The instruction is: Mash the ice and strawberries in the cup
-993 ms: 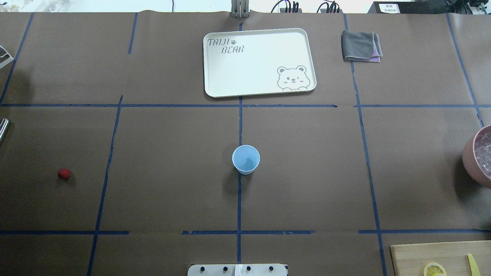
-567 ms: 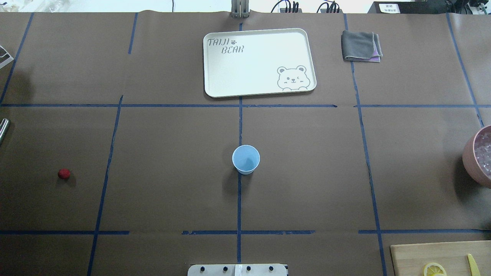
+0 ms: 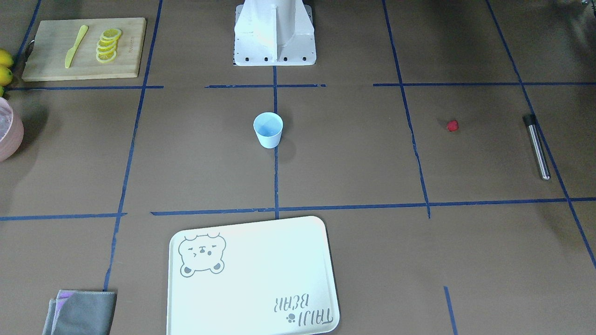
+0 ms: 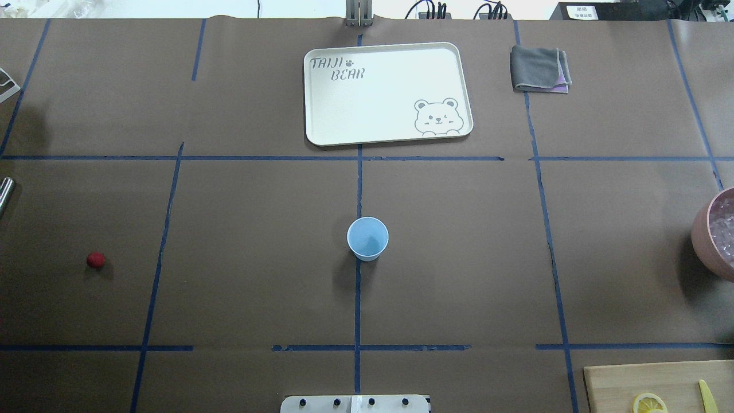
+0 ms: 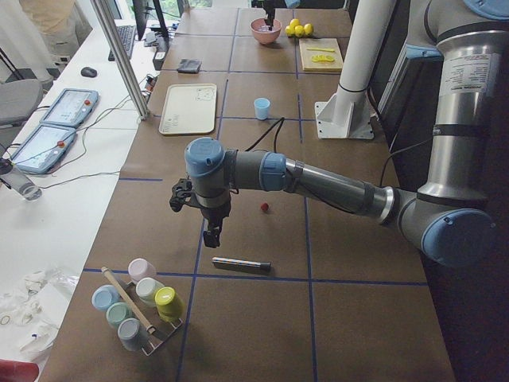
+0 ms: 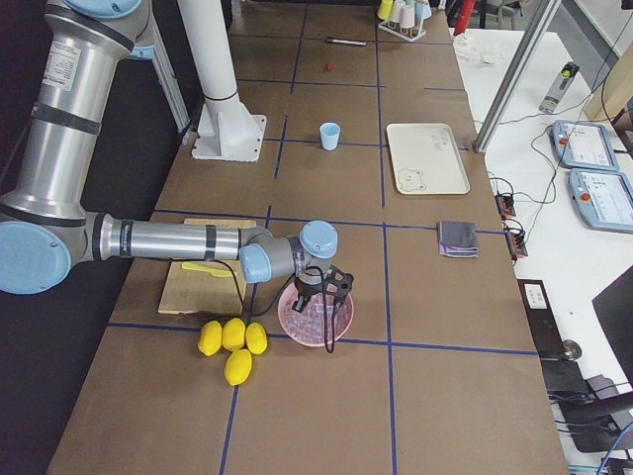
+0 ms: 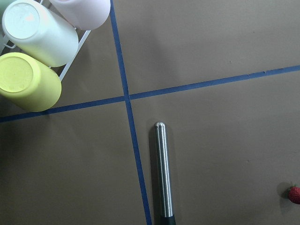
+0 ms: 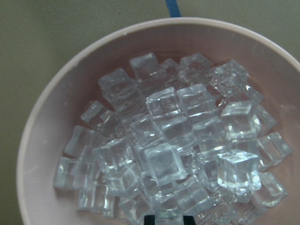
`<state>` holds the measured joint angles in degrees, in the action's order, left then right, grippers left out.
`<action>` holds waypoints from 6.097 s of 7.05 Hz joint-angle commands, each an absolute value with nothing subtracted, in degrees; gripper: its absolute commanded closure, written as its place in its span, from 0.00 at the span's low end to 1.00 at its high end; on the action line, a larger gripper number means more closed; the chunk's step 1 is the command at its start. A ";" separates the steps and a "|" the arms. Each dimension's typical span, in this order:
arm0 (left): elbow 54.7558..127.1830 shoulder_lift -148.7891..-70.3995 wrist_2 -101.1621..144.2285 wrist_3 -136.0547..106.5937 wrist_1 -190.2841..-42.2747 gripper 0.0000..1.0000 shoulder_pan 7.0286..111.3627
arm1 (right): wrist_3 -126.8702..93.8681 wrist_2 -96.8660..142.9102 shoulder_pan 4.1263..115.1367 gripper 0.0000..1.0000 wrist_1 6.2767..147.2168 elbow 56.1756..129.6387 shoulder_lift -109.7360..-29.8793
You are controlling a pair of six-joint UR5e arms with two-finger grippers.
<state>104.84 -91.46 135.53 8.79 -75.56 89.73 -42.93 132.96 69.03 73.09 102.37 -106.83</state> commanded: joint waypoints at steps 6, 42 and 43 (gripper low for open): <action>105.47 -91.41 135.70 8.79 -75.41 0.00 89.74 | -72.85 134.03 62.97 0.99 72.68 120.15 -96.21; 105.29 -90.61 135.88 8.79 -75.41 0.00 89.65 | -23.12 139.48 80.51 0.21 75.94 93.97 -104.33; 105.38 -90.62 135.88 8.79 -75.41 0.00 89.65 | -23.20 139.40 80.51 0.21 75.94 93.87 -104.33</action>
